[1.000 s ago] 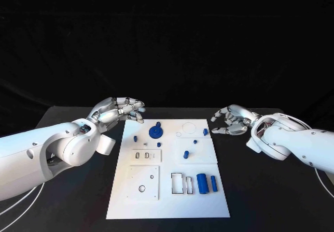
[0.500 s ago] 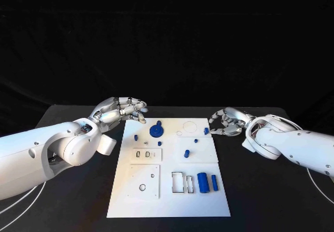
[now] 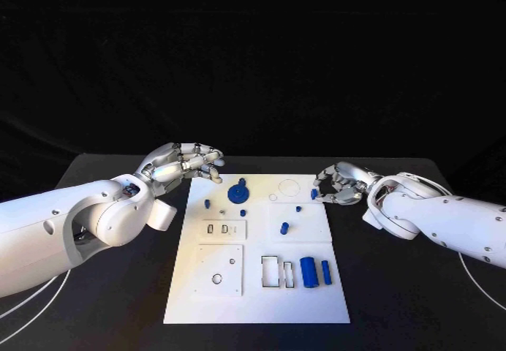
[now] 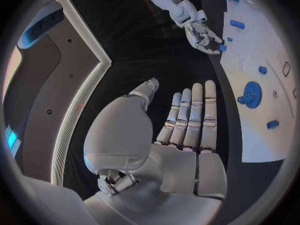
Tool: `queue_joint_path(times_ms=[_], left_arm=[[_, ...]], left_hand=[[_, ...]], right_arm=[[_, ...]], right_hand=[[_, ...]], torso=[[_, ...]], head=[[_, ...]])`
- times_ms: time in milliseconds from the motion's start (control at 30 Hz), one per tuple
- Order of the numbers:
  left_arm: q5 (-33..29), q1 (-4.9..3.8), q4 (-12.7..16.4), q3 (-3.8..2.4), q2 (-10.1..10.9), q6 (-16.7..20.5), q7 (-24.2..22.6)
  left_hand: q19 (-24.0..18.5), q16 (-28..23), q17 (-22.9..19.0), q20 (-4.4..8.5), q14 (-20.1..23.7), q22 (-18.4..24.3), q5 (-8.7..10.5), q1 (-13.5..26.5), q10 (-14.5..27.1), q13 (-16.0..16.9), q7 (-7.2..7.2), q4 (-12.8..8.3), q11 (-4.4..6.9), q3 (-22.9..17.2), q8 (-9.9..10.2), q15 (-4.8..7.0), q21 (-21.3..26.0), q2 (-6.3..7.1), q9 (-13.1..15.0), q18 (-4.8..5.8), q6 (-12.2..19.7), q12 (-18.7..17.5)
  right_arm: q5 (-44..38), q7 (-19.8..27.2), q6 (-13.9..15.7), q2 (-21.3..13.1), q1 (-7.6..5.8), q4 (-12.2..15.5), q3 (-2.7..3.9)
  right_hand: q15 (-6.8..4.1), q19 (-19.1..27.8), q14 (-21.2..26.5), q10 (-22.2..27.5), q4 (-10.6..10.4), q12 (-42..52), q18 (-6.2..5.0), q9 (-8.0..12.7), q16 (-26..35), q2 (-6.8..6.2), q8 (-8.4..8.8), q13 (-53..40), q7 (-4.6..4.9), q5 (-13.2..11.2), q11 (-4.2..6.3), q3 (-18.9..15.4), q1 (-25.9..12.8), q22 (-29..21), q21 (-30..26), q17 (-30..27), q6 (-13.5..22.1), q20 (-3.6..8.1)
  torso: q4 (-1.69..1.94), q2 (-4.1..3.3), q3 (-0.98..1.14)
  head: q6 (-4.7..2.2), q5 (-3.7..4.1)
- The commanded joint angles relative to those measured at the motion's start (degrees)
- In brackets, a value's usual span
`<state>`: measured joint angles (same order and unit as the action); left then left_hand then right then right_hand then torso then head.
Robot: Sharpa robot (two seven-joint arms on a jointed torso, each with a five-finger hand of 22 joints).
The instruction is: Assemble the parts on the task board
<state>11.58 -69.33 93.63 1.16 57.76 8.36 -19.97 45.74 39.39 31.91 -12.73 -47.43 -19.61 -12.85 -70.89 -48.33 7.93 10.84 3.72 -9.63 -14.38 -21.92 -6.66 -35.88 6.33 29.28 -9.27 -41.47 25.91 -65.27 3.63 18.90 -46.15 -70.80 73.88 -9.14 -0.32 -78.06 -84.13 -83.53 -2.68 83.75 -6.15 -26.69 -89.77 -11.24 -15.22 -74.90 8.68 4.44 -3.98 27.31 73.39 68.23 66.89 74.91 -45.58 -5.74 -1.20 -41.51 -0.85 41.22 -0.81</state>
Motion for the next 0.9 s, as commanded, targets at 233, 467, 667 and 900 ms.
queue_joint_path(times_ms=[233,467,667,900], left_arm=[[0.22,-0.02,0.28,-0.04,0.04,-1.03,-0.44],[0.22,-0.02,0.35,-0.04,0.1,-1.07,-0.33],[0.22,-0.03,0.4,-0.04,0.18,-1.03,-0.19],[0.22,-0.03,0.46,-0.04,0.29,-1.04,-0.09]], left_hand=[[0.61,-0.27,-0.17,-0.05,-0.71,0.1,-0.15,-0.61,-0.08,-0.11,1.28,0.02,0.03,0.35,0.26,0.0,0.27,0.04,0.04,-1.13,0.37,-0.03],[0.69,-0.28,-0.22,-0.05,-0.83,0.11,-0.1,-0.65,-0.08,-0.14,1.28,0.06,0.03,0.4,0.26,0.01,0.27,0.02,0.04,-1.14,0.37,-0.03],[0.77,-0.28,-0.26,-0.04,-0.91,0.12,-0.07,-0.7,-0.08,-0.16,1.28,0.09,0.04,0.43,0.27,0.02,0.27,-0.01,0.04,-1.15,0.38,-0.04],[0.85,-0.28,-0.3,-0.03,-1.01,0.13,-0.04,-0.76,-0.07,-0.19,1.28,0.13,0.04,0.46,0.27,0.04,0.27,-0.07,0.04,-1.15,0.38,-0.04]], right_arm=[[-0.6,-0.46,-0.87,0.7,0.07,-0.65,0.0],[-0.7,-0.58,-1.3,1.34,0.19,-1.16,0.0],[-0.88,-0.76,-1.56,1.66,0.34,-1.44,0.0],[-0.97,-0.74,-1.41,1.77,0.47,-1.84,0.0]], right_hand=[[-0.08,-0.42,-5.87,-0.81,0.26,0.58,0.4,0.32,-0.23,0.47,-0.77,-7.47,-0.3,1.26,0.36,1.87,0.45,0.28,0.27,15.09,-2.25,0.15],[-0.35,-0.47,-5.87,-1.13,0.62,0.85,0.4,0.41,-0.23,0.75,-1.16,-7.84,-0.69,1.58,0.69,3.2,0.33,0.46,0.3,15.09,-4.05,0.38],[-0.37,-0.49,-5.87,-1.16,0.67,0.89,0.41,0.41,-0.23,0.7,-1.16,-7.89,-0.71,1.59,0.72,3.24,0.31,0.49,0.33,15.09,-4.12,0.39],[-0.41,-0.44,-5.87,-1.09,0.77,0.82,0.39,0.47,-0.23,0.45,-1.08,-7.79,-0.71,1.55,0.74,3.29,0.19,0.42,0.22,15.09,-4.14,0.43]], torso=[[0.0,0.03,0.01],[0.06,0.04,0.0],[0.04,0.06,0.02],[0.0,0.04,0.05]], head=[[0.25,0.02],[0.35,-0.08],[0.49,-0.16],[0.74,-0.11]])
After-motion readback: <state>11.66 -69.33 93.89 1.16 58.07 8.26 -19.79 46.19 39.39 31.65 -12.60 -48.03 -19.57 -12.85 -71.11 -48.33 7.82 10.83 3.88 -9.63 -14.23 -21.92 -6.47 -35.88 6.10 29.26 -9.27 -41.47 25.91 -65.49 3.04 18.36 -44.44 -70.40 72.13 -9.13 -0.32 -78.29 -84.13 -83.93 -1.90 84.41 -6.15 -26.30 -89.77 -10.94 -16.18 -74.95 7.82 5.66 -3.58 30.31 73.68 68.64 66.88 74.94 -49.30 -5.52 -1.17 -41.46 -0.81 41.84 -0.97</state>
